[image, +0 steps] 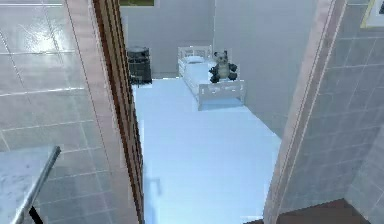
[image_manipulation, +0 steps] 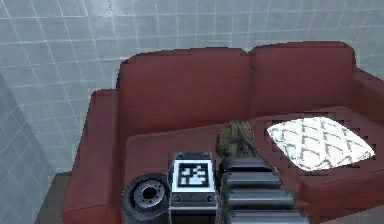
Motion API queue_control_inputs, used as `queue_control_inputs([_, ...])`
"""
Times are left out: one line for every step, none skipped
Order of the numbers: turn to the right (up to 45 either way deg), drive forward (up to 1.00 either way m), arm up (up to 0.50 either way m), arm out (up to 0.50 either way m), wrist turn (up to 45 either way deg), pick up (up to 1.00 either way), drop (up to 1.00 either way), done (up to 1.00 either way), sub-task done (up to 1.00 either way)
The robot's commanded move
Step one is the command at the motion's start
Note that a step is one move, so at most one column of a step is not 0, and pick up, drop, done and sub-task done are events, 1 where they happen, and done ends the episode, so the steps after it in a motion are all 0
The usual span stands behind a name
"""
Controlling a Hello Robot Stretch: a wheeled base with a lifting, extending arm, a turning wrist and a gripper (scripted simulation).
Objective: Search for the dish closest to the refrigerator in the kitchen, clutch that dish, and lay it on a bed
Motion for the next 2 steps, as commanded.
queue_control_inputs([0.0, 1.0, 0.0, 0.0, 0.0, 0.0, 0.0, 0.0, 0.0])
queue_control_inputs([0.0, 0.45, 0.0, 0.0, 0.0, 0.0, 0.0, 0.0, 0.0])
